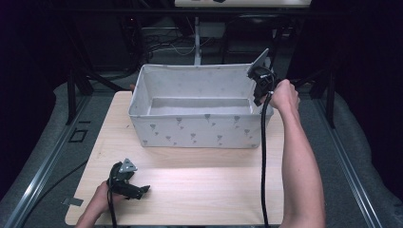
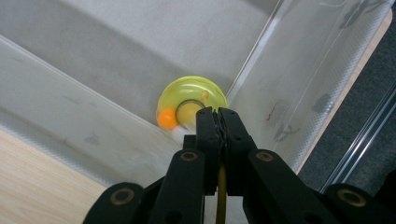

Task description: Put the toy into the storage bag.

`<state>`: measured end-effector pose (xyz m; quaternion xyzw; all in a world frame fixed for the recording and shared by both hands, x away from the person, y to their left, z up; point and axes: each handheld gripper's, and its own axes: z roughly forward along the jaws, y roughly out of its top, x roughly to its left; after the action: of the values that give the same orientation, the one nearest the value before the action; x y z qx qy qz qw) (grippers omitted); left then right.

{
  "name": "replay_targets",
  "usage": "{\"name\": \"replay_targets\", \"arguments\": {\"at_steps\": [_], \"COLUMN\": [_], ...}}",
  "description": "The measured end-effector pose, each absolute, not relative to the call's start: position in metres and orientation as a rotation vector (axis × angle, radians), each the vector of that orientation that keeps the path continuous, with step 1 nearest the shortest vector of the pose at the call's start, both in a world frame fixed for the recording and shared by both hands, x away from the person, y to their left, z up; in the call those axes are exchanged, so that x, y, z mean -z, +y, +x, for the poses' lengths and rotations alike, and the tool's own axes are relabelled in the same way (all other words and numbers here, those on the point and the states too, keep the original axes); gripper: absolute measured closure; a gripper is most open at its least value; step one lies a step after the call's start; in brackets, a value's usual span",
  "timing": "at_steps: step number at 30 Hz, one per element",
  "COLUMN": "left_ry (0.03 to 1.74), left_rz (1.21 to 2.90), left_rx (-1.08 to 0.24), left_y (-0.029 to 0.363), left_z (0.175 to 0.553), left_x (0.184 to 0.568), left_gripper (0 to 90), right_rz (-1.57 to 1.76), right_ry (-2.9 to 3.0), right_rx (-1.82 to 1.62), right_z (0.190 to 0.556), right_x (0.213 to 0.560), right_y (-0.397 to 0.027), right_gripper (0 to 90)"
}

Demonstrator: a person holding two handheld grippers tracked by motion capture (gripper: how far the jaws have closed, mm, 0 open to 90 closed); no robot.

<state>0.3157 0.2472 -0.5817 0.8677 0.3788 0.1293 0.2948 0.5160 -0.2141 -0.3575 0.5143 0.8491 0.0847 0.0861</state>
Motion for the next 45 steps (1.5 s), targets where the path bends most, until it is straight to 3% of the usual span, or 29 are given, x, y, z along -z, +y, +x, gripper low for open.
{"name": "replay_targets", "arguments": {"at_steps": [13, 21, 28, 34, 45], "left_ry": [1.008, 1.008, 1.008, 1.008, 1.009], "left_rz": [2.310, 2.310, 2.310, 2.309, 2.309], "left_rx": [-0.344, -0.344, -0.343, -0.345, -0.344], "left_y": [0.247, 0.247, 0.247, 0.247, 0.247], "left_z": [0.316, 0.316, 0.316, 0.316, 0.316], "left_x": [0.582, 0.582, 0.582, 0.582, 0.582], "left_gripper": [0.3, 0.3, 0.3, 0.2, 0.3], "right_rz": [1.544, 1.540, 1.499, 1.429, 1.226], "right_ry": [2.522, 2.510, 2.488, 2.477, 2.544], "right_rx": [-0.270, -0.370, -0.453, -0.521, -0.614], "right_z": [0.515, 0.509, 0.498, 0.485, 0.447], "right_x": [0.359, 0.339, 0.315, 0.299, 0.282], "right_y": [-0.216, -0.219, -0.215, -0.203, -0.171], "right_gripper": [84.4, 62.7, 33.1, 15.3, 5.6]}}
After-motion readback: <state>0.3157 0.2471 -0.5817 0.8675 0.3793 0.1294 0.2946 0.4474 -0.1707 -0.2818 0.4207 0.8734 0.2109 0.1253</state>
